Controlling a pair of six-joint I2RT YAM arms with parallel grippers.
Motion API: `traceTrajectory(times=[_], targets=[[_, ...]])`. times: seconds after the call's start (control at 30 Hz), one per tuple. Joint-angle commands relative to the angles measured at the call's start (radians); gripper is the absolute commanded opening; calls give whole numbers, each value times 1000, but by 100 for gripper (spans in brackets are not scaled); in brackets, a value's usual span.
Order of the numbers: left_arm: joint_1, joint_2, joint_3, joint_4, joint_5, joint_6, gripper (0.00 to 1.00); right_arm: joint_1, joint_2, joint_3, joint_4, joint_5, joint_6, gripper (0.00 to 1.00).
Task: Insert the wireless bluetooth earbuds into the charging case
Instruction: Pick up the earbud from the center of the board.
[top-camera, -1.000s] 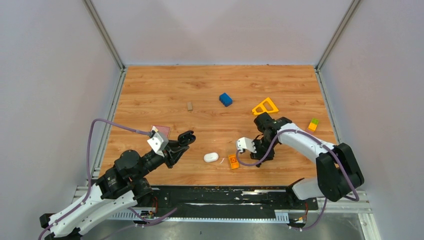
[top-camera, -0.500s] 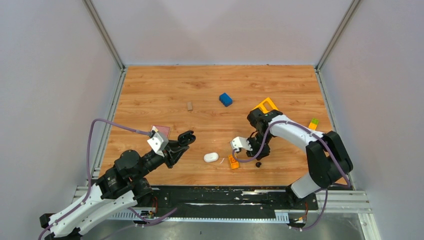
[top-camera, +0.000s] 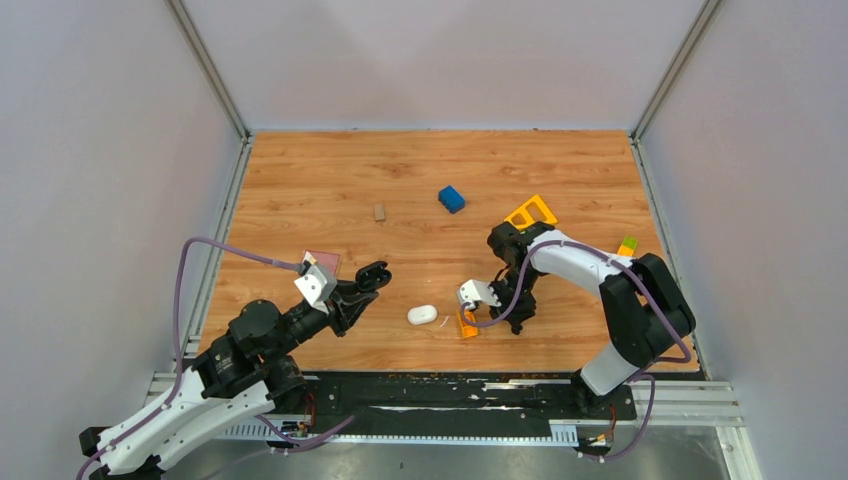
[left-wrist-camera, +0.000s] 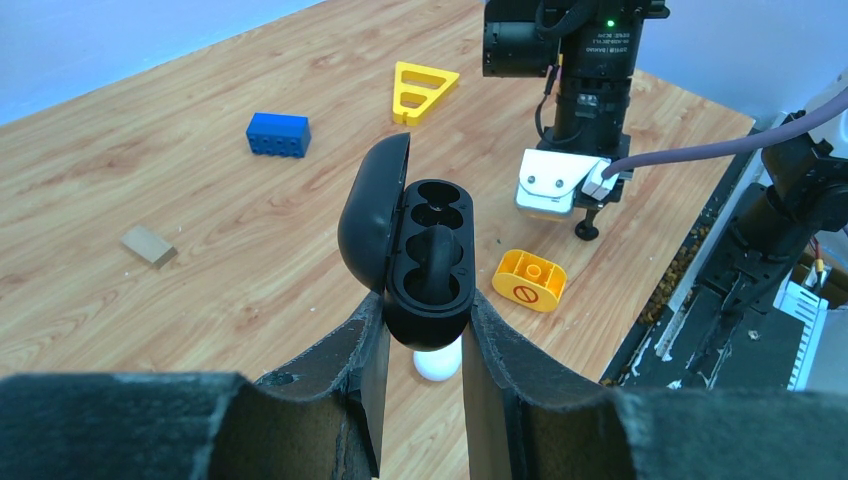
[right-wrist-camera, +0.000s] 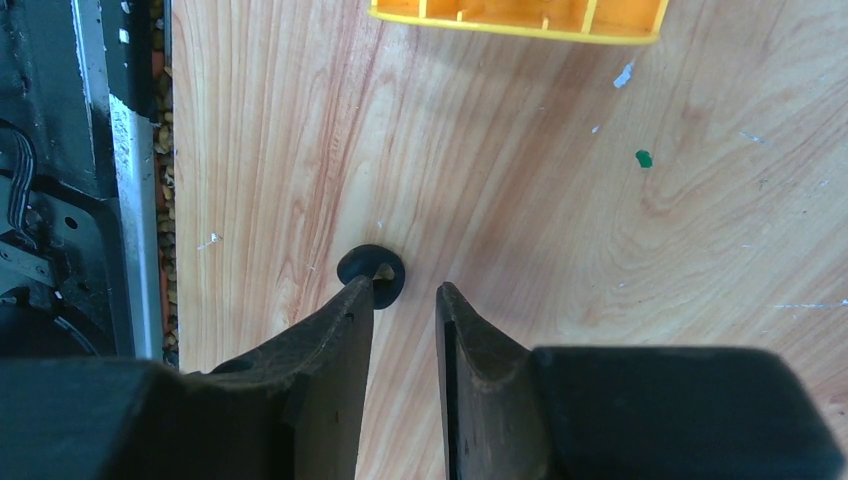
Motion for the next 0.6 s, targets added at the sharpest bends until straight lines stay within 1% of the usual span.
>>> traceTrajectory(times=[0.0, 0.57], targets=[[-5, 2, 6, 24, -1, -4, 1, 5, 8, -2, 0, -29, -27, 31], [-4, 2, 7, 22, -1, -5, 1, 14, 15, -23, 1, -39, -20, 32]])
